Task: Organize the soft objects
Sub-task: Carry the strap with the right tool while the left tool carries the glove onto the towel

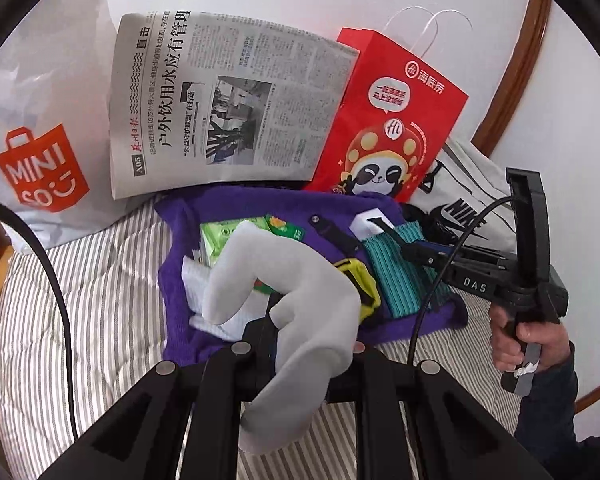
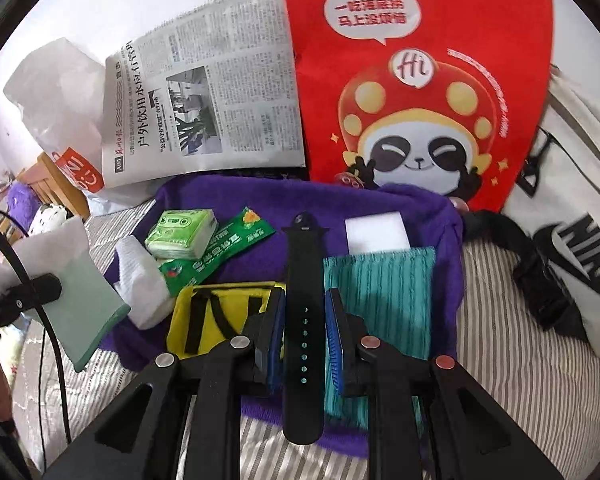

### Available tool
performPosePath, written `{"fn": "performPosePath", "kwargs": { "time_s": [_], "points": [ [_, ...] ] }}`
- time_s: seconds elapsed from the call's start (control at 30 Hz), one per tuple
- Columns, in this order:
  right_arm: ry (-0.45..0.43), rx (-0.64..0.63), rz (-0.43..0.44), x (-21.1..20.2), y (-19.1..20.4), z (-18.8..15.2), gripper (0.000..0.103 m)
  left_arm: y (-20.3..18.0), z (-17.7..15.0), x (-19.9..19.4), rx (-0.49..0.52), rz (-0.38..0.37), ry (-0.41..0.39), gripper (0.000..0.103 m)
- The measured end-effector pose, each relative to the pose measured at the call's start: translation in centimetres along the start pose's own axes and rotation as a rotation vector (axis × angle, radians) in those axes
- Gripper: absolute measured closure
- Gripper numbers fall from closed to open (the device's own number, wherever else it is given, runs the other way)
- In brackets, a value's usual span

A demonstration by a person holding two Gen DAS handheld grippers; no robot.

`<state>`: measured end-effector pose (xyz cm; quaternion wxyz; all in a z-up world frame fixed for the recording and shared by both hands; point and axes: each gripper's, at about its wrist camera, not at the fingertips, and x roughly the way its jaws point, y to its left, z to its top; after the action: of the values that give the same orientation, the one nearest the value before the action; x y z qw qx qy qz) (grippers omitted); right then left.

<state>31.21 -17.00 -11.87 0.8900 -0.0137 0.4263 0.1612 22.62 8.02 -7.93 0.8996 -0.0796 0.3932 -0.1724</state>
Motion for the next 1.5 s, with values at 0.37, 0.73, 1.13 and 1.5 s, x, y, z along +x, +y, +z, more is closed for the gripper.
{"fn": "performPosePath", "kwargs": {
  "time_s": [0.37, 0.73, 1.13, 1.5],
  "points": [
    [0.038, -0.102, -0.062, 3.7, 1.1, -0.6, 0.083, 1.0, 1.1, 1.4, -0.031, -0.026, -0.008, 0.089],
    [0.025, -0.083, 0.016, 3.6, 0.2, -1.0, 0.080, 1.7, 1.4, 2.7, -0.041, -0.028, -0.002, 0.089],
    [-0.023, -0.055, 0.044, 1.3, -0.6, -1.2, 0.066, 0.1, 2.4, 4.9, -0.060, -0.051, 0.010, 0.089],
    [-0.068, 0.016, 0.032, -1.2, -2.0, -2.9, 0.065, -1.3, 2.2, 10.6, 0.005, 0.037, 0.076, 0.088]
  ]
}}
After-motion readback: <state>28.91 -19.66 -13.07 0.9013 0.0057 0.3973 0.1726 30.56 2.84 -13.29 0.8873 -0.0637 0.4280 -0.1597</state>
